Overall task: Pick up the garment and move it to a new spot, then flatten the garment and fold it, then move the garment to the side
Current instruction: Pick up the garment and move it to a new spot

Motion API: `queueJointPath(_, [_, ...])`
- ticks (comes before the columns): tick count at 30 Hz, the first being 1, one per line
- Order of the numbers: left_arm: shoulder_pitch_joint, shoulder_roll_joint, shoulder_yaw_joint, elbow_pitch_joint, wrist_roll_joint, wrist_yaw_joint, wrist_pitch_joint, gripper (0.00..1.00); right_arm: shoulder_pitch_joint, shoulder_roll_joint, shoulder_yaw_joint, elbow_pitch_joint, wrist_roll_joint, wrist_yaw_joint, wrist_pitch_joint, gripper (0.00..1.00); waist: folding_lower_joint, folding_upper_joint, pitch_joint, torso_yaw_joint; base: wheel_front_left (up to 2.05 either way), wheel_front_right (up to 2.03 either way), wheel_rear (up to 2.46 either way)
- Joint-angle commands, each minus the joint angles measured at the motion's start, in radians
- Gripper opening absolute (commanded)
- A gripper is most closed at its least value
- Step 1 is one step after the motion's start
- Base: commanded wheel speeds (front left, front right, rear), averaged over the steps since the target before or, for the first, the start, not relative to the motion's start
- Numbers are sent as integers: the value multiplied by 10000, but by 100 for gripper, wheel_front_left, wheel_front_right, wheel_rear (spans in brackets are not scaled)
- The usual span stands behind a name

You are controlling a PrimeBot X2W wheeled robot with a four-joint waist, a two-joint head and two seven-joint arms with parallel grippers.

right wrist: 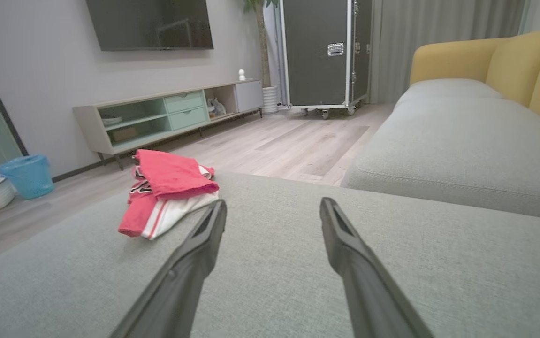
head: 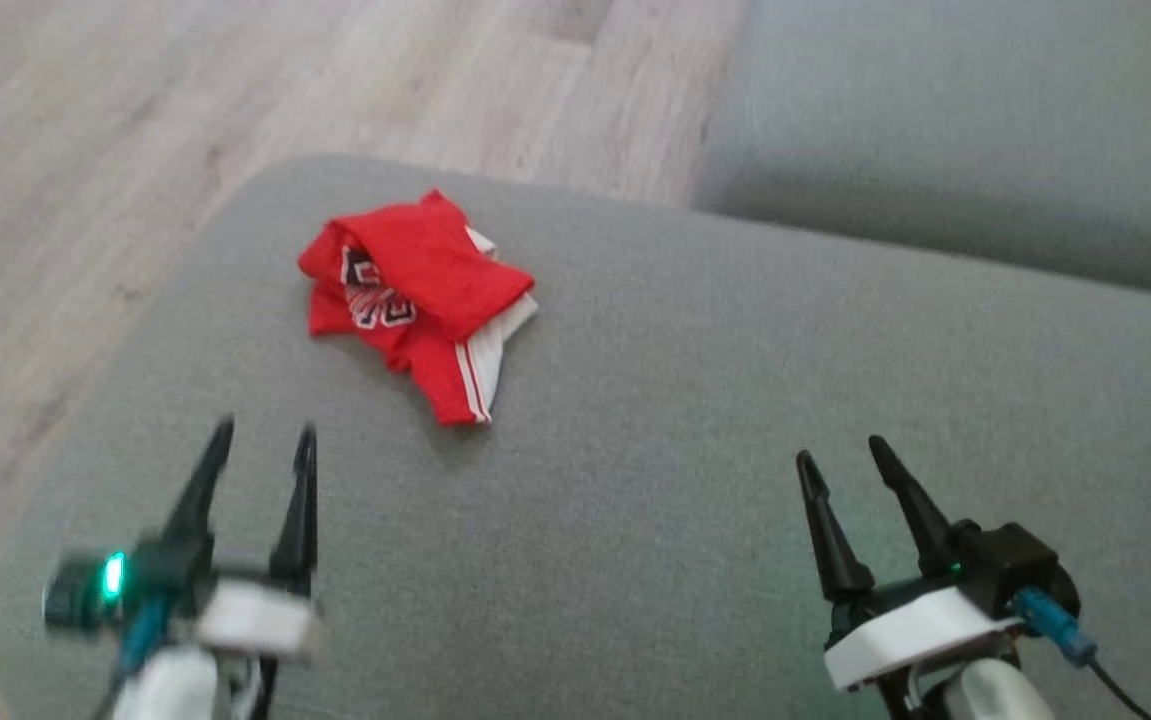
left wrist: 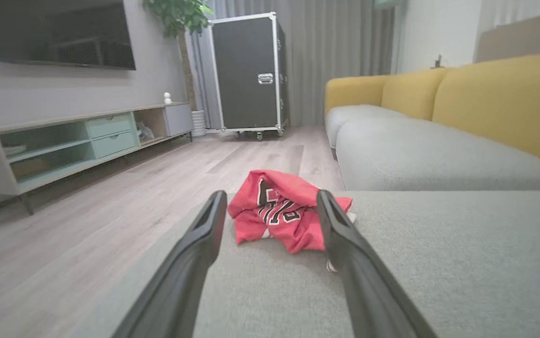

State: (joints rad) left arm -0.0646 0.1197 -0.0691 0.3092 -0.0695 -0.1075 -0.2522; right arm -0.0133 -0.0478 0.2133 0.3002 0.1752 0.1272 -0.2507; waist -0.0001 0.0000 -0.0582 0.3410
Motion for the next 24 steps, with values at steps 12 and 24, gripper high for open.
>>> queueJointPath(12, [-6419,3178,-4819,3039,-1072,-229,2250,100,-1751,-24,-311,-702,-791,35,-111,100,1,0,2639,-1344,0,0,0])
queueJointPath(24, [-9235,4583,-8006,5061,-1587,-231,1913,100,-2311,-24,-573,-852,-880,35,-111,100,1,0,3592,-2243,0,0,0])
